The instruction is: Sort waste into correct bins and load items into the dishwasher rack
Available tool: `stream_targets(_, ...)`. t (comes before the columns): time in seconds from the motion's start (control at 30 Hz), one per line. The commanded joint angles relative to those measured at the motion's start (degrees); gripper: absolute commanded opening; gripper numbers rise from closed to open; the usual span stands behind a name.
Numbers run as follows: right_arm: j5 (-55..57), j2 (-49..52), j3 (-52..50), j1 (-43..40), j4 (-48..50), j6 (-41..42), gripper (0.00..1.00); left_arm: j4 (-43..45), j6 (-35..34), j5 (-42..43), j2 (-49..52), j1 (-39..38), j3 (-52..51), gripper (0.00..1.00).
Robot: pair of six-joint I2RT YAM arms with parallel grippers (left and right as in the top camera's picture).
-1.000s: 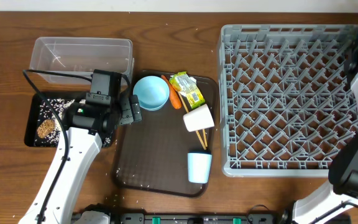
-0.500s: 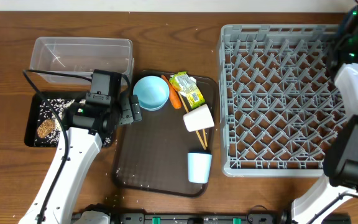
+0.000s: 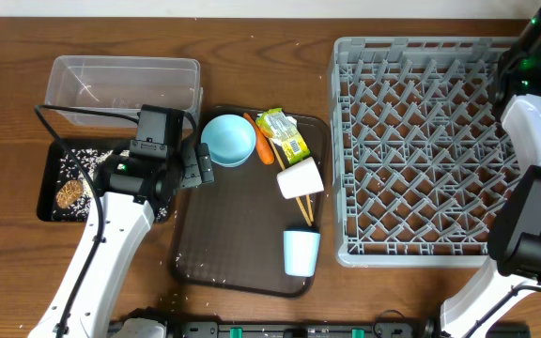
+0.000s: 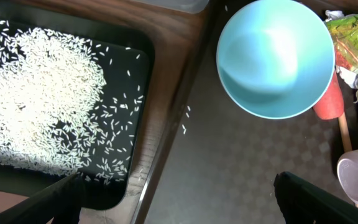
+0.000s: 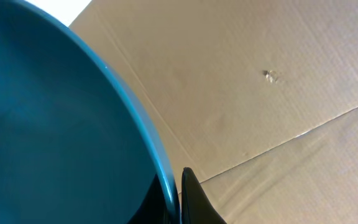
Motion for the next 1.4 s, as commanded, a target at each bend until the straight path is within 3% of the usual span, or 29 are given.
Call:
stream_targets(0.0, 1.1, 0.4, 0.6, 0.1, -0.3, -2.2, 0.01, 0.0, 0.9, -0.7, -0.1, 0.0, -0.1, 0.98)
stream_targets(0.23, -1.0, 0.4, 0.6, 0.5, -9.0, 4.2, 0.01, 0.0, 0.9, -0.7, -0.1, 0.0, -0.1, 0.98)
stream_targets(0.5, -1.2, 0.4, 0.6, 2.2, -11.3, 7.3, 0.01, 0.0, 0.9, -0.7, -0.1, 0.0, -0.1, 0.98)
stream_targets(0.73, -1.2, 0.4, 0.6, 7.3, -12.8, 7.5, 0.01, 0.0, 0.9, -0.7, -0.1, 0.0, -0.1, 0.98)
stream_targets(0.93, -2.6, 0.4, 0.6, 12.6, -20.9, 9.6, 0.01, 0.0, 0.9, -0.7, -0.1, 0.0, -0.1, 0.98)
stream_targets(1.0, -3.3, 0.4, 0.6, 14.3, -23.2, 11.2, 0.2, 0.0, 0.9, -0.7, -0.1, 0.0, -0.1, 0.98)
stream_targets(1.07, -3.3, 0.4, 0.6, 15.8, -24.3, 12.6, 0.54, 0.0, 0.9, -0.7, -0.1, 0.0, -0.1, 0.98)
stream_targets(1.1, -3.3, 0.4, 0.6, 16.5, -24.5, 13.2, 0.64, 0.0, 0.9, -0.7, -0.1, 0.0, -0.1, 0.98)
stream_targets(1.2, -3.3, 0.4, 0.6, 17.6, -24.3, 14.2, 0.82, 0.0, 0.9, -0.7, -0.1, 0.0, -0.1, 0.98)
stream_targets(1.37, -3.3, 0.0, 0.6, 18.1, -24.1, 14.8, 0.95, 0.0, 1.0, -0.7, -0.1, 0.0, -0.1, 0.98)
